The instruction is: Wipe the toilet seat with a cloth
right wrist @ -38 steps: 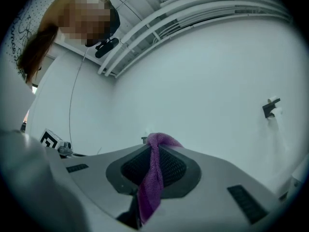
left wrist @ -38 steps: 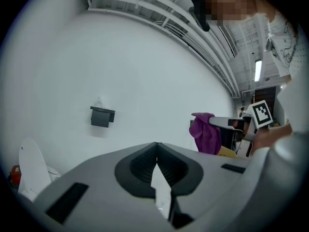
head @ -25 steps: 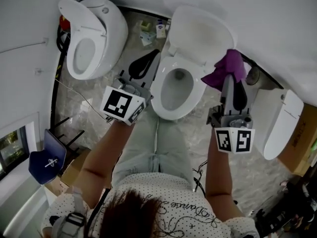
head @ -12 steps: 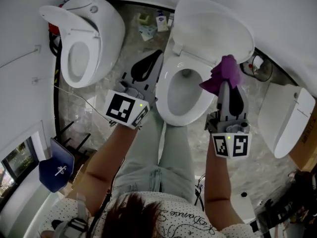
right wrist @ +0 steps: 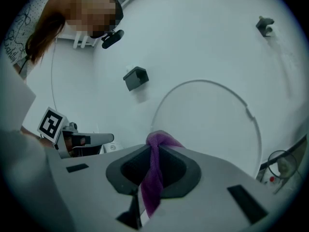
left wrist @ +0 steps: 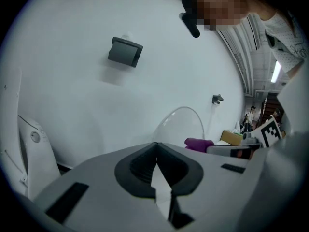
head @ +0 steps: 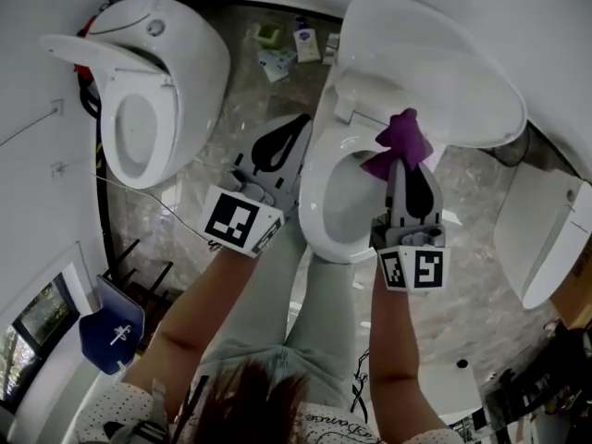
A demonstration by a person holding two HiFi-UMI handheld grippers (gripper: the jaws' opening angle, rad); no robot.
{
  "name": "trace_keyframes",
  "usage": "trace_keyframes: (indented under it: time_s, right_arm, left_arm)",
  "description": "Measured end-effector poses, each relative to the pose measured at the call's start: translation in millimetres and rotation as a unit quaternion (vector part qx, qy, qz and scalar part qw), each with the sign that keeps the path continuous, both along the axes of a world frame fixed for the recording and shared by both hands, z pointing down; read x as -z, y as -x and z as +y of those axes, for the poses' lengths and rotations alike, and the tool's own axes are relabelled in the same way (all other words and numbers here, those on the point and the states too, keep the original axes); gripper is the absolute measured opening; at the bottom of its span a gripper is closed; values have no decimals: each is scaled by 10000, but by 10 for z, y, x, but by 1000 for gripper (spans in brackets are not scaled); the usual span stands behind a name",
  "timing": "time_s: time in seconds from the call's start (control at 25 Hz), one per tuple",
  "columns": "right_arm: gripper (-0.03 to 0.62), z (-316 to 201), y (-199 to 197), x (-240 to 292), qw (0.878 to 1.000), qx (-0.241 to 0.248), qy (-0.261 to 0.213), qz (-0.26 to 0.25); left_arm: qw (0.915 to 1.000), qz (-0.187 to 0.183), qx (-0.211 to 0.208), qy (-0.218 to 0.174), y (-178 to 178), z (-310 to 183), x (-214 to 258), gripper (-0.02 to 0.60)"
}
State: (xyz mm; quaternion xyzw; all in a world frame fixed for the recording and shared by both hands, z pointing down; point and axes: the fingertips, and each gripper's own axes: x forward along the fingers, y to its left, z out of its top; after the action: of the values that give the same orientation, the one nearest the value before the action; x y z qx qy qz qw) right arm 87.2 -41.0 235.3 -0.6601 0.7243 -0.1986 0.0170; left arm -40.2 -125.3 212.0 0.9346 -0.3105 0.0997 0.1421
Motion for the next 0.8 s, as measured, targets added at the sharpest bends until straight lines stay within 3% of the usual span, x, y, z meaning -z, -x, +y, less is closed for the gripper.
trace_keyframes:
  time_s: [0.32,0.8]
  right_arm:
    - [57,-112,123,-781,9993,27,344,-133]
    - [57,-219,292,-1771,9956,309,860,-219]
  left_arm:
    - [9998,36,93,143,26,-169,-562,3]
    - [9991,-38,164,386,47,-135,-1049,3]
